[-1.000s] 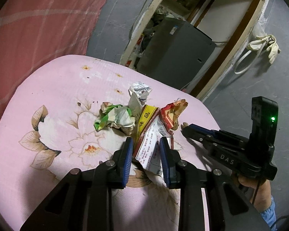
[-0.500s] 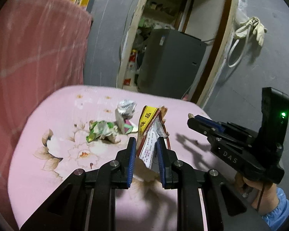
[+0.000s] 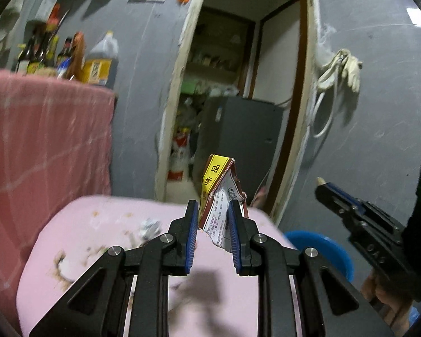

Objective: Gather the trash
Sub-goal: 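Grasp a brown scrap with the right gripper while the left gripper grasps a yellow-labelled packet, then carry both items over the blue basin and open both grippers to drop them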

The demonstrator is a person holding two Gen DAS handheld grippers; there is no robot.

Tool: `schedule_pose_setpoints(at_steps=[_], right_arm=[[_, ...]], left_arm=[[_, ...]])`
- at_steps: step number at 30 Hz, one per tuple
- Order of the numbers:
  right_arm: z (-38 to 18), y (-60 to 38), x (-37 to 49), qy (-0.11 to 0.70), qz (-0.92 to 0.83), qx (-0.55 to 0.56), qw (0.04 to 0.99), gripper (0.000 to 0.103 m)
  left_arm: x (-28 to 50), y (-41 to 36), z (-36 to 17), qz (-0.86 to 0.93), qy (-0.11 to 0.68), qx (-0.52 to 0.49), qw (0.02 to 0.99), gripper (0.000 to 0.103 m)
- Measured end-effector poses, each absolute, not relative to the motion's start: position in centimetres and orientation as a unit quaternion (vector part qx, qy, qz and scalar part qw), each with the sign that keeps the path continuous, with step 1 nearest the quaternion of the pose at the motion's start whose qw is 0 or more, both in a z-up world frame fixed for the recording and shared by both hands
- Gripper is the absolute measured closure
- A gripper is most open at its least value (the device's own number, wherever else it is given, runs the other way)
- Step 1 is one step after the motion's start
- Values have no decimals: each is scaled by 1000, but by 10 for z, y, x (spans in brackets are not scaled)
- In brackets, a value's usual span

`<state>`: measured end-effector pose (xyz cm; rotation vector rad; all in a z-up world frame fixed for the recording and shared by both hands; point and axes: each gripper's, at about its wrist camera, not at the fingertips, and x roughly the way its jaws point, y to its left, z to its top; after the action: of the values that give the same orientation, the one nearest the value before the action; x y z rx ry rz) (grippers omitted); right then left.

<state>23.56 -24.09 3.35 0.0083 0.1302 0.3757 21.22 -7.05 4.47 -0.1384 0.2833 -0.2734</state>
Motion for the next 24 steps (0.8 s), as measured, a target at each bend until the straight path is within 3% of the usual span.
schedule_pose_setpoints(at_steps=[12, 24], right_arm=[[56, -325, 213, 11, 84, 33, 996, 90], [28, -393, 225, 65, 14, 77, 995, 90]], left_arm=[[222, -147, 72, -199, 99, -68, 973, 85], [251, -219, 56, -250, 156, -65, 953, 85]])
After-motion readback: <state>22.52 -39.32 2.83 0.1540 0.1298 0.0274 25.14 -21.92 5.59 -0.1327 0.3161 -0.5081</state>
